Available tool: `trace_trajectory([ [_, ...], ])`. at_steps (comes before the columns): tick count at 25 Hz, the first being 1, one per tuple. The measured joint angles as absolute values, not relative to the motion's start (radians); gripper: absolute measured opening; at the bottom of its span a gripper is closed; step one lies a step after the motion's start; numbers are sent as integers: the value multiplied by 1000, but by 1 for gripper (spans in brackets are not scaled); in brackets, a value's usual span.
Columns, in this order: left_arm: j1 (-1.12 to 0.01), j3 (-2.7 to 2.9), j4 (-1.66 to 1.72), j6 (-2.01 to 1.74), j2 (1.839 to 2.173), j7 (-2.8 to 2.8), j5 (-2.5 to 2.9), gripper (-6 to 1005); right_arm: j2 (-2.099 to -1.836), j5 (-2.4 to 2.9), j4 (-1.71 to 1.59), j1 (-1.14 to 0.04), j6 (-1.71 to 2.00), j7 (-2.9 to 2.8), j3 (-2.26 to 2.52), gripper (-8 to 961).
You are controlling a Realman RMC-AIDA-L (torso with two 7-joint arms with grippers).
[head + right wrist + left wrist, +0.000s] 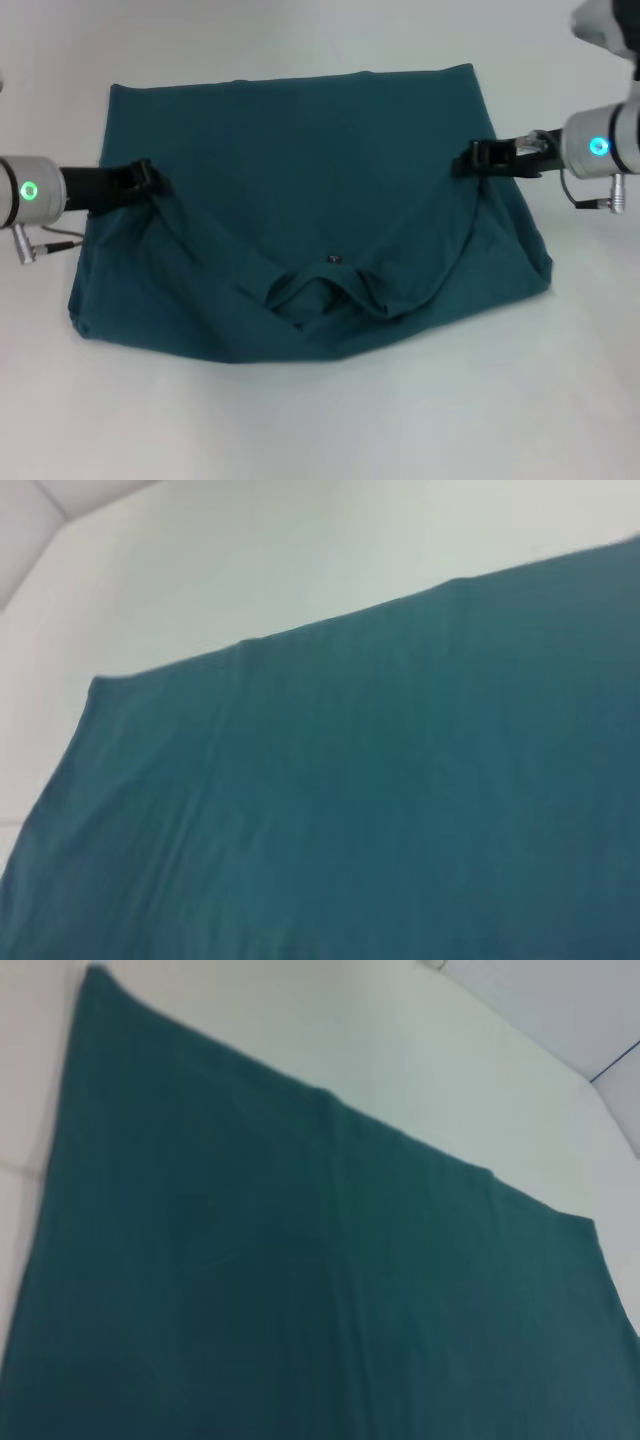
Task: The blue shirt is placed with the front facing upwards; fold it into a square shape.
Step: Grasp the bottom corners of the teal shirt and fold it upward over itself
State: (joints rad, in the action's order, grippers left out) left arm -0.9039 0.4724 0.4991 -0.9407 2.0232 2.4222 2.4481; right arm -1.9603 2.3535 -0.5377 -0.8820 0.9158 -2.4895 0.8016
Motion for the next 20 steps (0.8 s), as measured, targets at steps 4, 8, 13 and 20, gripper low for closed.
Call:
trace_trajectory([
  [4,-934,481,497,-922,2020,2410,2448,49,-1955,2399,-514,-925,880,-2494,832,47],
  [8,-958,500,493,-886,2014,2409,2450,49,-1956,2439,-514,-942,850,-2509,835,48],
  [13,-969,520,487,-826,2010,2415,2455,48,-1950,2504,-525,-953,815,-2555,837,49],
  [20,-973,537,487,-762,2009,2431,2457,49,-1934,2516,-523,-976,781,-2559,838,50],
])
